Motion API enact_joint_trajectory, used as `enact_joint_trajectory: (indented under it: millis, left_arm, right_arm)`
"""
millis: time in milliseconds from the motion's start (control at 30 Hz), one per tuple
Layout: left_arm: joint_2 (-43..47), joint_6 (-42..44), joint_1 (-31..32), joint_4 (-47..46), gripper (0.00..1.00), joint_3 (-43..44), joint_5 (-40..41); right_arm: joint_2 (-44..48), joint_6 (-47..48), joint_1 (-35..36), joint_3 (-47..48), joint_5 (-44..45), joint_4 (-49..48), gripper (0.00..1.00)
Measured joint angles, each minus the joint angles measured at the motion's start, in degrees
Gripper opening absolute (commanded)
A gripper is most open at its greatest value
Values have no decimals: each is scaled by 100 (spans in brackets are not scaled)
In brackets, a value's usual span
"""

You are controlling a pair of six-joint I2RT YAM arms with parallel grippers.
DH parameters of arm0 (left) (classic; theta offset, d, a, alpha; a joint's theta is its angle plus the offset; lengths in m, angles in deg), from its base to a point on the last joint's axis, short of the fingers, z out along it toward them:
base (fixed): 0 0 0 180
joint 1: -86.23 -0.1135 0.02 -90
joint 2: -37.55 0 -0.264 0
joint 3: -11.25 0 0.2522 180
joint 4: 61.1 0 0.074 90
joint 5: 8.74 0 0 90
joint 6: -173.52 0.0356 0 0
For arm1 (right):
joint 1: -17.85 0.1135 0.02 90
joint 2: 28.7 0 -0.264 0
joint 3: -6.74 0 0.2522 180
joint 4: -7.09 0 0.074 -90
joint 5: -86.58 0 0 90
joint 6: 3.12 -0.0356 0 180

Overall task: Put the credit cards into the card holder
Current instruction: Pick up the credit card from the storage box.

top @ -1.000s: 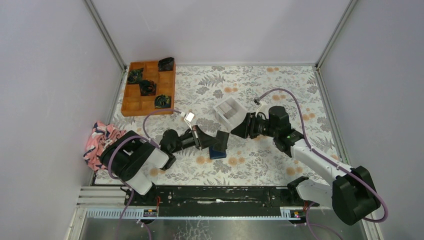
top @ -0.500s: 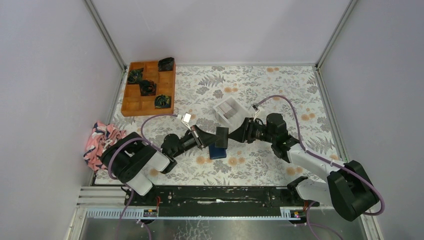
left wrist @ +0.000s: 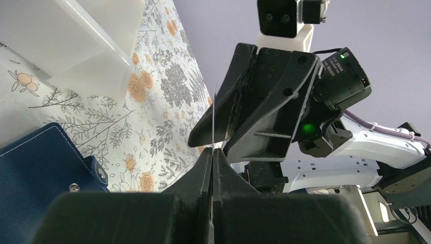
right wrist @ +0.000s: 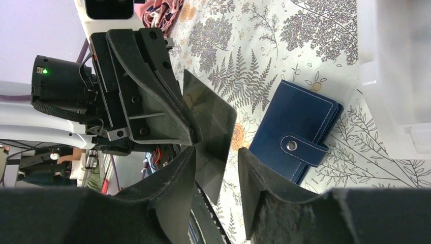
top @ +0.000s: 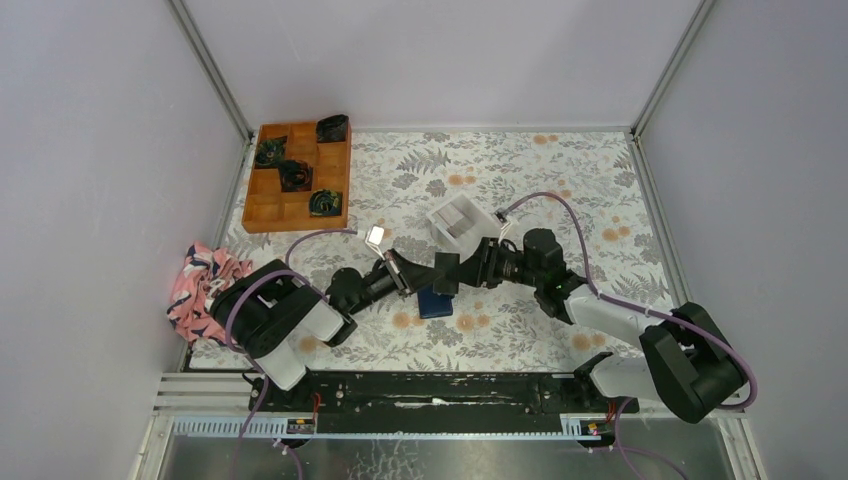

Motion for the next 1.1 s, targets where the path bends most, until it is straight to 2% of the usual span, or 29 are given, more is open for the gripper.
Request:
enact_joint_trajectory:
  millis: [100,167,233,267,400,467,567,867,1100]
  left_arm:
    - [-15,-22,26,-28,0,31,11]
    - [-17,-24,31,-28,0,31,11]
    - [-35,-20,26,-20,6,31,15]
    - [-48,-24,22,-15,11,28,48]
    - [-92,-42,15,-9,40,11,122]
    - [-111,-66,24,-4,46,-17,181]
    - [-109,-107,24,24,50,-122,341]
    - [374,35,24,905,53,-564,1150]
    - [1670,490,273,2774,42,-566,2079]
  right_arm:
    - [-105,-46,37,-7,0,-107,32]
    - [-133,-85,52,-26,-2,-177,18]
    - [-136,-120,61,-33,0,-254,2]
    - [-136,-151,57,-33,2,-297,0]
    - [-103,-166,68,-44,-22,-356,0]
    - [-46,-107,125,-46,17,-308,0]
    - [103,105,212,-37,201,24,0]
    - [262,935,833,804,1296,1880,0]
    - [-417,1307,1513,1976,2321,3174,0]
